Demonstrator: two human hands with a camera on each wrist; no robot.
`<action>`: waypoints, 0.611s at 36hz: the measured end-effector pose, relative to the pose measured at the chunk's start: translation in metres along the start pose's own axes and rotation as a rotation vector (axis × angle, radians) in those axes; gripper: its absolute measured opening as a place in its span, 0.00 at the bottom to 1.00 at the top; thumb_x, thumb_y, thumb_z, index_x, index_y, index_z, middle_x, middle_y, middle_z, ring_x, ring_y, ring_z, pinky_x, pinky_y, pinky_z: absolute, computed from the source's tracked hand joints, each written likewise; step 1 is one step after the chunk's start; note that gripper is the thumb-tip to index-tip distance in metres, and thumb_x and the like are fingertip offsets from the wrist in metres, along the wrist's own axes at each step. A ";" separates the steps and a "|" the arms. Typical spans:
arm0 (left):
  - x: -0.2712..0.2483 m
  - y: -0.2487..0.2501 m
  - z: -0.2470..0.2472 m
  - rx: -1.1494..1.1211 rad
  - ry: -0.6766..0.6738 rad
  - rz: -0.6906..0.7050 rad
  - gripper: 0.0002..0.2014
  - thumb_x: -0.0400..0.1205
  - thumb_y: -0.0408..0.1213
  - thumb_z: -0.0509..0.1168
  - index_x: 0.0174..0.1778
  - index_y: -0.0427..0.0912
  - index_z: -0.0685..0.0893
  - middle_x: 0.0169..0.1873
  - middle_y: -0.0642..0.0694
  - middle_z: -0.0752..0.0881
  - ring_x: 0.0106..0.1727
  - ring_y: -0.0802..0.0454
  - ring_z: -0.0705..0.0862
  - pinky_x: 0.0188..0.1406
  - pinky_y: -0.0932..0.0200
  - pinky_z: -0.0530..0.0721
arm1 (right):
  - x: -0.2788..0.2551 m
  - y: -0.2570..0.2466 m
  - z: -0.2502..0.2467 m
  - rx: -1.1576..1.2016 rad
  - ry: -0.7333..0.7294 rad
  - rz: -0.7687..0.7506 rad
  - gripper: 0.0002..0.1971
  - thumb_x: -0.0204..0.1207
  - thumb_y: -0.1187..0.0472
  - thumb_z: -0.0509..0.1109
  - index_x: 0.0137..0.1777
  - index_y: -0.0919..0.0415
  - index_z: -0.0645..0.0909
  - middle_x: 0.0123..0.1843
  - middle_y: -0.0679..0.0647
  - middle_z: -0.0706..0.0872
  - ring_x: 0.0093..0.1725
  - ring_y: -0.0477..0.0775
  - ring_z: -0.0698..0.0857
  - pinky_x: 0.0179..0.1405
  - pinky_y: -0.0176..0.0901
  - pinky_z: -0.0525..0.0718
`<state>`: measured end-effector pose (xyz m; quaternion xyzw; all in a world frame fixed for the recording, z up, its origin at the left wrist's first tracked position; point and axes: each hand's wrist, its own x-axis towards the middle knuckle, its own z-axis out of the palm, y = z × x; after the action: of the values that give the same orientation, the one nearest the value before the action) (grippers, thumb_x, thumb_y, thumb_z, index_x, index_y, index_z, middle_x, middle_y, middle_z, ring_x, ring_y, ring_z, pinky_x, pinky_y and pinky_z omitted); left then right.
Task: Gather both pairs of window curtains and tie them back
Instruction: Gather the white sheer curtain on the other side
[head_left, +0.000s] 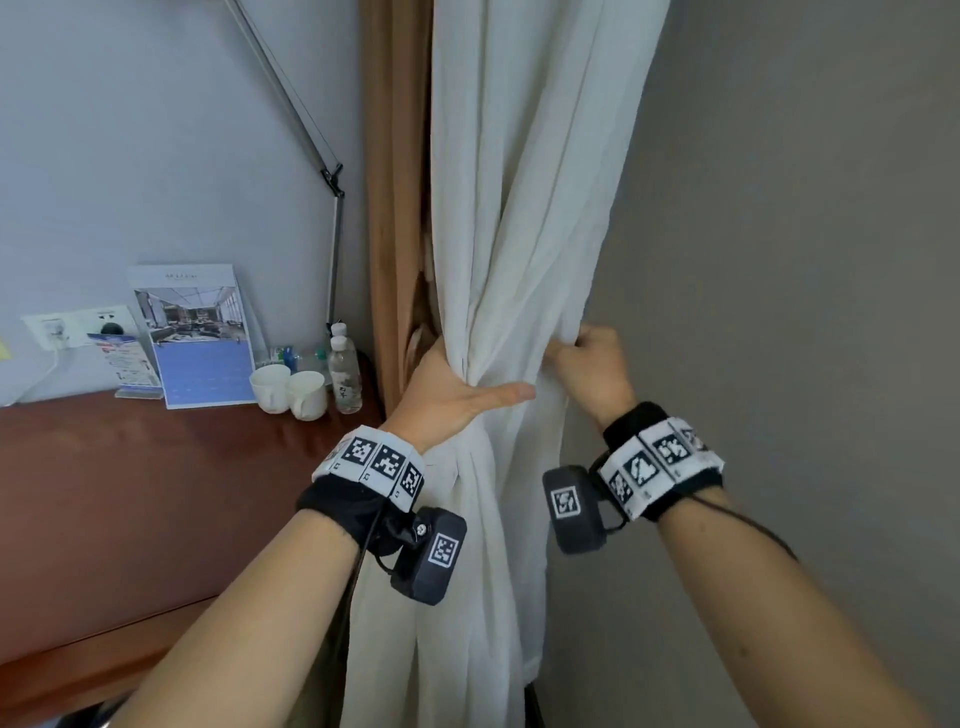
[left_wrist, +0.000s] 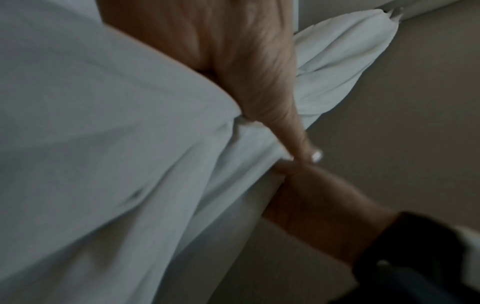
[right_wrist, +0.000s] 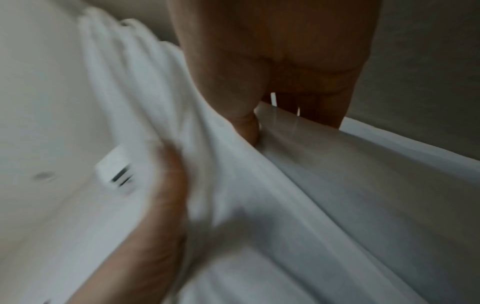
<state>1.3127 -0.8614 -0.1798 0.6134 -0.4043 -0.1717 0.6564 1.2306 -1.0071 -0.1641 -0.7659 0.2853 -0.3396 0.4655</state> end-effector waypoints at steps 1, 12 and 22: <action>0.003 -0.003 0.004 0.024 -0.011 0.003 0.38 0.61 0.41 0.86 0.69 0.46 0.81 0.61 0.54 0.88 0.65 0.60 0.83 0.67 0.58 0.80 | -0.008 -0.005 0.001 -0.042 0.018 -0.046 0.12 0.78 0.62 0.70 0.36 0.68 0.86 0.34 0.55 0.89 0.35 0.50 0.86 0.37 0.42 0.86; 0.023 -0.020 0.018 0.191 0.160 -0.066 0.09 0.75 0.26 0.69 0.46 0.44 0.83 0.45 0.46 0.85 0.37 0.63 0.80 0.37 0.67 0.79 | -0.031 -0.036 -0.028 0.201 -0.227 -0.102 0.10 0.70 0.72 0.71 0.46 0.62 0.91 0.46 0.52 0.92 0.49 0.45 0.89 0.53 0.34 0.84; 0.012 -0.017 -0.013 -0.012 0.194 -0.106 0.26 0.70 0.45 0.71 0.66 0.55 0.80 0.64 0.53 0.84 0.67 0.53 0.81 0.69 0.56 0.76 | 0.025 0.022 -0.014 0.188 -0.093 0.223 0.45 0.72 0.66 0.77 0.84 0.54 0.56 0.71 0.43 0.71 0.68 0.44 0.72 0.65 0.40 0.72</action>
<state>1.3338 -0.8645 -0.1913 0.6438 -0.3048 -0.1485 0.6860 1.2324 -1.0419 -0.1728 -0.6974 0.3137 -0.2749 0.5828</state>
